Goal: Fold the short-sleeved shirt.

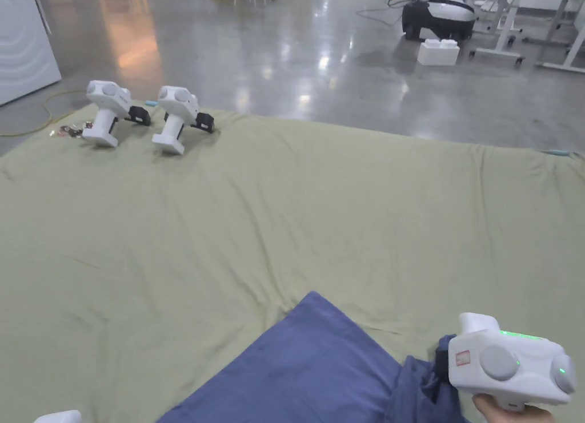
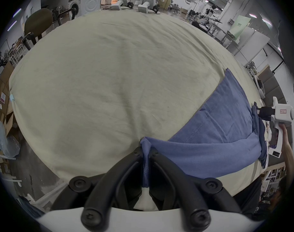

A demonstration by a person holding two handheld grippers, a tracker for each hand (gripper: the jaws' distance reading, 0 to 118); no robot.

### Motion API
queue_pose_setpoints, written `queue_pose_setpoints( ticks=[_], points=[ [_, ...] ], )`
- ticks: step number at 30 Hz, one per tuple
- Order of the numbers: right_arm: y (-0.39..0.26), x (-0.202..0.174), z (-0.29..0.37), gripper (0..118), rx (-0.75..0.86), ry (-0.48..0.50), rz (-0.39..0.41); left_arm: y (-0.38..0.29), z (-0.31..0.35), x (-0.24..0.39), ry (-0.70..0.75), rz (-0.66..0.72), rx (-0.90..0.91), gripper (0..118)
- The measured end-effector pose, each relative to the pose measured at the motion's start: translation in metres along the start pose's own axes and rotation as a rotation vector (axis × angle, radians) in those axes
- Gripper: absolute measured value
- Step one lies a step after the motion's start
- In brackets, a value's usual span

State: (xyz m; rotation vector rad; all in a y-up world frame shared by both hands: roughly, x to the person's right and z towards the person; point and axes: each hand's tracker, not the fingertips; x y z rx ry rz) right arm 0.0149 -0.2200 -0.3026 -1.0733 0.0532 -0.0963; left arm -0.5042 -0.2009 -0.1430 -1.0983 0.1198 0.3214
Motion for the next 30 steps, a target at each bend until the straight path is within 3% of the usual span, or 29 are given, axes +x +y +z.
queue_pose_setpoints(
  ticks=[3,8,12,15,18,20,26,30],
  points=[
    [-0.002,0.02,0.051,4,0.108,0.121,-0.074,-0.011,0.037,0.007,-0.008,-0.018,0.156,8],
    [-0.002,0.054,0.16,4,0.366,0.189,0.011,0.002,0.14,0.026,-0.154,0.009,0.449,8],
    [0.002,0.083,0.254,4,0.618,0.144,0.023,0.029,0.226,0.063,-0.241,-0.058,0.655,8],
    [0.009,0.11,0.318,4,0.749,0.119,0.001,0.048,0.281,0.11,-0.2,-0.18,0.819,8],
    [0.015,0.122,0.372,4,0.863,0.082,0.017,0.066,0.327,0.145,-0.268,-0.236,0.924,7],
    [0.03,0.125,0.407,4,0.921,-0.009,0.061,0.085,0.357,0.168,-0.296,-0.256,0.974,7],
    [0.067,0.137,0.494,4,1.074,-0.111,0.1,0.127,0.433,0.228,-0.285,-0.345,1.088,7],
    [0.099,0.136,0.522,4,1.091,-0.208,0.146,0.156,0.459,0.248,-0.273,-0.373,1.121,7]
  ],
)
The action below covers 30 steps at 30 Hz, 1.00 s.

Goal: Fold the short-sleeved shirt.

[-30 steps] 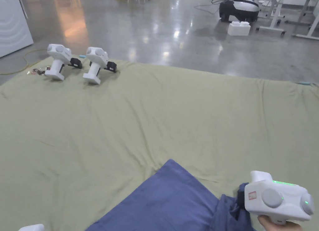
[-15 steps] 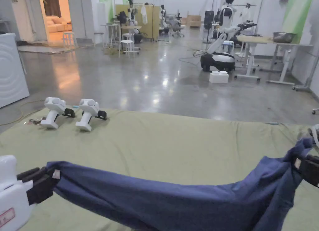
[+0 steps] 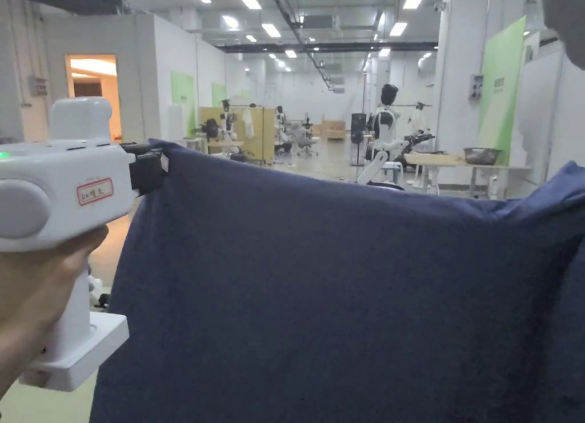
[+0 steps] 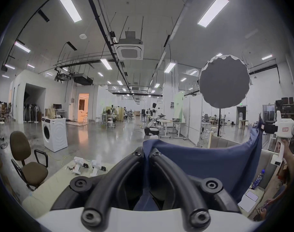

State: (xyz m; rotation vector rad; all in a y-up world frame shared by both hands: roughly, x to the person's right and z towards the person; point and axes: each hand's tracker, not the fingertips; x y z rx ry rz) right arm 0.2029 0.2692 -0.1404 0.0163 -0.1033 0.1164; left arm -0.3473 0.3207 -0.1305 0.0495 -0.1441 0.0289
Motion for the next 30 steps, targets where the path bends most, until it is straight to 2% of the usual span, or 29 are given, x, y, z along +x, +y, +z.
queue_pose_setpoints(
  ticks=[7,10,17,19,24,25,26,30],
  points=[
    [0.042,0.003,-0.036,4,0.036,-0.053,0.017,0.022,-0.033,0.006,0.021,-0.053,0.006,7],
    [0.06,-0.002,-0.06,4,0.059,-0.099,0.069,0.033,-0.054,0.004,0.023,-0.034,0.009,7],
    [0.099,-0.012,-0.122,4,0.101,-0.127,0.085,0.056,-0.107,0.007,0.062,-0.089,0.016,7],
    [0.104,-0.016,-0.138,4,0.117,-0.137,0.094,0.058,-0.124,0.004,0.076,-0.09,0.011,7],
    [0.1,-0.027,-0.186,4,0.095,-0.141,0.083,0.048,-0.171,-0.009,0.077,0.01,-0.011,7],
    [0.097,-0.029,-0.197,4,0.092,-0.151,0.093,0.045,-0.18,-0.009,0.083,0.01,-0.012,7],
    [0.096,-0.031,-0.206,4,0.067,-0.162,0.143,0.042,-0.189,-0.007,0.098,0.001,-0.011,7],
    [0.083,-0.038,-0.23,4,0.098,-0.177,0.178,0.027,-0.212,-0.006,0.089,0.009,-0.024,7]
  ],
)
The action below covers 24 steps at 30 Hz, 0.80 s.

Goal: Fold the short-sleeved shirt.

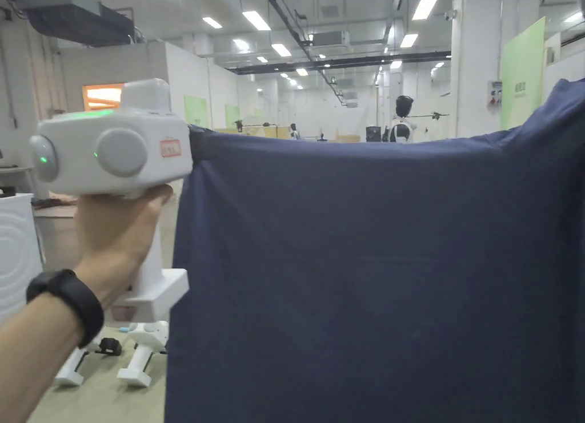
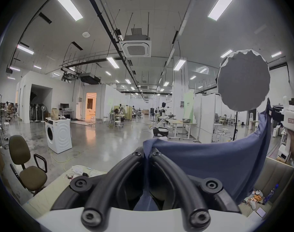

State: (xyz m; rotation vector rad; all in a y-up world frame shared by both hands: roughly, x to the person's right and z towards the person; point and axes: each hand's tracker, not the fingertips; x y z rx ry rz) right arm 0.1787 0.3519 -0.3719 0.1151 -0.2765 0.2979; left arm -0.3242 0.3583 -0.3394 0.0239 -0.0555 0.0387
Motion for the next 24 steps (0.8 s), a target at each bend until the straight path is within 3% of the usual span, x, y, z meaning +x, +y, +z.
queue_pose_setpoints(
  ticks=[4,6,12,17,20,24],
  points=[
    [-0.008,-0.004,-0.032,4,-0.002,-0.006,-0.021,-0.019,-0.035,0.008,0.033,-0.025,-0.024,7],
    [-0.011,-0.004,-0.048,4,-0.015,-0.001,-0.092,-0.023,-0.051,0.01,0.037,-0.015,-0.032,7],
    [-0.012,-0.014,-0.087,4,-0.009,-0.047,-0.103,-0.035,-0.097,0.024,0.062,0.001,-0.029,7],
    [-0.047,-0.025,-0.088,4,-0.052,-0.005,-0.08,-0.069,-0.116,0.025,0.056,0.013,-0.07,7],
    [-0.092,-0.031,-0.071,4,-0.12,0.076,-0.123,-0.113,-0.113,0.02,0.03,0.051,-0.136,7],
    [-0.157,-0.04,-0.027,4,-0.212,0.173,-0.279,-0.183,-0.093,0.008,0.004,0.154,-0.25,7]
  ],
)
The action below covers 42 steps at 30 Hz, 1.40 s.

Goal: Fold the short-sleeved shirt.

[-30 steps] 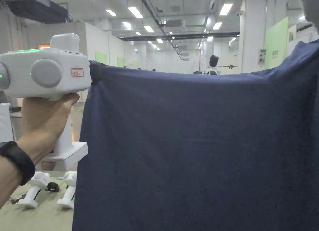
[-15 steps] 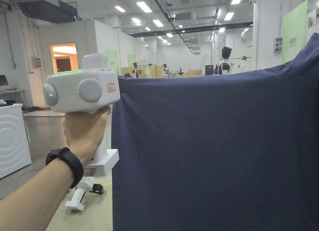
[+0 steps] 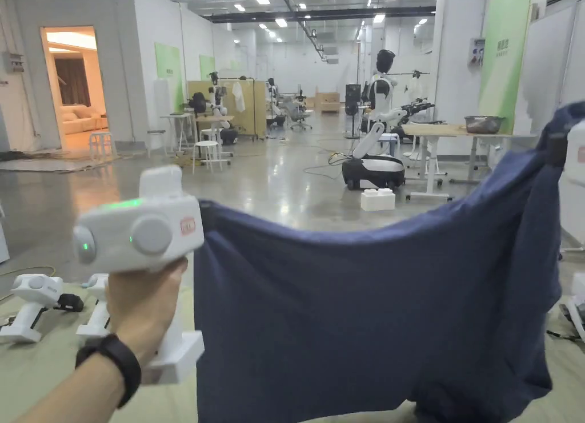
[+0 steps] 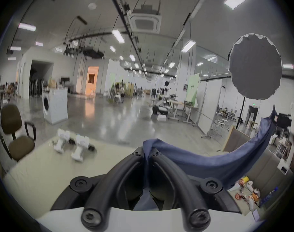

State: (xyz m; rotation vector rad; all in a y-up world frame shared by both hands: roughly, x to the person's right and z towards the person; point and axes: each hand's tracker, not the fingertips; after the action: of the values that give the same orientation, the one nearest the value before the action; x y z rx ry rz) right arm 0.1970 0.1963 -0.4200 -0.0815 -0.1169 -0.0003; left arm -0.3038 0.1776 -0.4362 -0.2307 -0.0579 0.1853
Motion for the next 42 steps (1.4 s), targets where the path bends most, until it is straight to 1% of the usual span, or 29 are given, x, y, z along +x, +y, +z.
queue_pose_setpoints(
  ticks=[2,4,5,6,7,8,9,13,16,17,19,20,22,23,24,26,29,31,32,33,34,35,36,37,38,39,40,41,42],
  points=[
    [-0.034,0.002,0.02,4,-0.043,0.025,-0.008,-0.037,0.012,-0.01,-0.001,0.018,-0.029,7],
    [-0.061,-0.002,0.05,4,-0.062,0.051,0.032,-0.068,0.028,-0.014,-0.006,-0.023,-0.056,7],
    [-0.075,0.001,0.068,4,-0.049,0.058,0.016,-0.084,0.035,-0.023,-0.022,-0.033,-0.053,7],
    [-0.085,0.003,0.084,4,-0.056,0.09,0.022,-0.098,0.05,-0.027,-0.043,-0.041,-0.047,7],
    [-0.096,0.005,0.104,4,-0.056,0.094,0.039,-0.114,0.067,-0.031,-0.084,-0.062,-0.043,7],
    [-0.106,0.008,0.125,4,-0.041,0.088,0.024,-0.13,0.085,-0.037,-0.082,-0.065,-0.042,7],
    [-0.113,0.012,0.141,4,-0.05,0.106,0.022,-0.143,0.1,-0.043,-0.105,-0.064,-0.053,7],
    [-0.159,0.028,0.224,4,-0.046,0.112,-0.021,-0.2,0.169,-0.075,-0.138,-0.001,-0.101,7],
    [-0.204,0.043,0.286,4,-0.075,0.11,-0.112,-0.245,0.221,-0.09,-0.152,-0.005,-0.141,7],
    [-0.22,0.046,0.308,4,-0.082,0.106,-0.105,-0.262,0.241,-0.092,-0.146,-0.006,-0.16,7],
    [-0.247,0.052,0.344,4,-0.114,0.099,-0.122,-0.288,0.266,-0.101,-0.133,0.023,-0.216,7],
    [-0.26,0.054,0.359,4,-0.172,0.089,-0.15,-0.3,0.278,-0.108,-0.127,0.051,-0.225,7],
    [-0.287,0.057,0.389,4,-0.218,0.069,-0.22,-0.317,0.299,-0.116,-0.086,0.096,-0.252,7],
    [-0.3,0.058,0.402,4,-0.256,0.064,-0.25,-0.323,0.307,-0.118,-0.085,0.086,-0.26,7],
    [-0.314,0.06,0.409,4,-0.288,0.031,-0.28,-0.33,0.313,-0.12,-0.074,0.083,-0.277,7],
    [-0.336,0.06,0.423,4,-0.334,0.057,-0.321,-0.341,0.319,-0.123,-0.067,0.075,-0.318,7],
    [-0.361,0.057,0.423,4,-0.435,0.066,-0.336,-0.357,0.314,-0.134,-0.044,0.118,-0.399,7],
    [-0.374,0.055,0.418,4,-0.473,0.068,-0.305,-0.362,0.307,-0.139,-0.027,0.128,-0.432,7],
    [-0.382,0.055,0.413,4,-0.513,0.075,-0.316,-0.367,0.3,-0.142,-0.018,0.135,-0.472,8],
    [-0.388,0.056,0.407,4,-0.554,0.088,-0.336,-0.369,0.298,-0.142,-0.008,0.144,-0.486,15],
    [-0.395,0.058,0.402,5,-0.57,0.094,-0.357,-0.371,0.293,-0.144,0.007,0.158,-0.509,36],
    [-0.401,0.06,0.395,8,-0.62,0.093,-0.371,-0.371,0.29,-0.145,0.023,0.165,-0.528,74],
    [-0.407,0.061,0.391,31,-0.672,0.09,-0.375,-0.37,0.287,-0.147,0.029,0.163,-0.529,108],
    [-0.413,0.064,0.387,62,-0.707,0.088,-0.395,-0.371,0.285,-0.15,0.031,0.176,-0.548,114],
    [-0.42,0.068,0.383,93,-0.747,0.076,-0.425,-0.37,0.286,-0.153,0.033,0.197,-0.549,114],
    [-0.427,0.073,0.38,105,-0.785,0.078,-0.459,-0.367,0.29,-0.155,0.051,0.201,-0.533,114],
    [-0.43,0.075,0.383,104,-0.803,0.078,-0.477,-0.365,0.292,-0.157,0.06,0.207,-0.528,114],
    [-0.43,0.08,0.387,104,-0.779,0.067,-0.481,-0.364,0.296,-0.161,0.061,0.212,-0.53,114],
    [-0.43,0.084,0.392,104,-0.772,0.039,-0.485,-0.362,0.301,-0.163,0.064,0.213,-0.521,114]
  ],
)
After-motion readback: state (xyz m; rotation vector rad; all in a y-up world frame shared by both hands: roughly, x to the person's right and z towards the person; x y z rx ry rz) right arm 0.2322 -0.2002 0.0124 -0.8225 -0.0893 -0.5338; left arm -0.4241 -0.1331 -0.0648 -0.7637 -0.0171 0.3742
